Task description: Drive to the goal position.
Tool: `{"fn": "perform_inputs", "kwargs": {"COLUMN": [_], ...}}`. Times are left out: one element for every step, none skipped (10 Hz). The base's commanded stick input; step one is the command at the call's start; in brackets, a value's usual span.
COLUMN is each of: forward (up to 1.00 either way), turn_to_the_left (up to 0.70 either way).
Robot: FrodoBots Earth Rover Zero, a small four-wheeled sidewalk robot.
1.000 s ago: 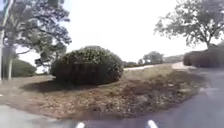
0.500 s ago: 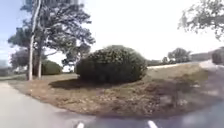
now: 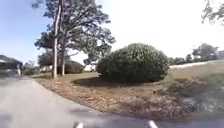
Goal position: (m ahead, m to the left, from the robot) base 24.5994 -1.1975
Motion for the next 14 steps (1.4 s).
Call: {"fn": "perform_inputs", "kwargs": {"forward": [0.0, 0.0, 0.0, 0.0, 0.0, 0.0, 0.0, 0.0, 0.0, 0.32, 0.89, 0.91, 0.94, 0.95], "turn_to_the_left": [1.0, 1.0, 1.0, 1.0, 1.0, 1.0, 1.0, 1.0, 1.0, 0.51, 0.16, 0.03, 0.02, 0.02]}}
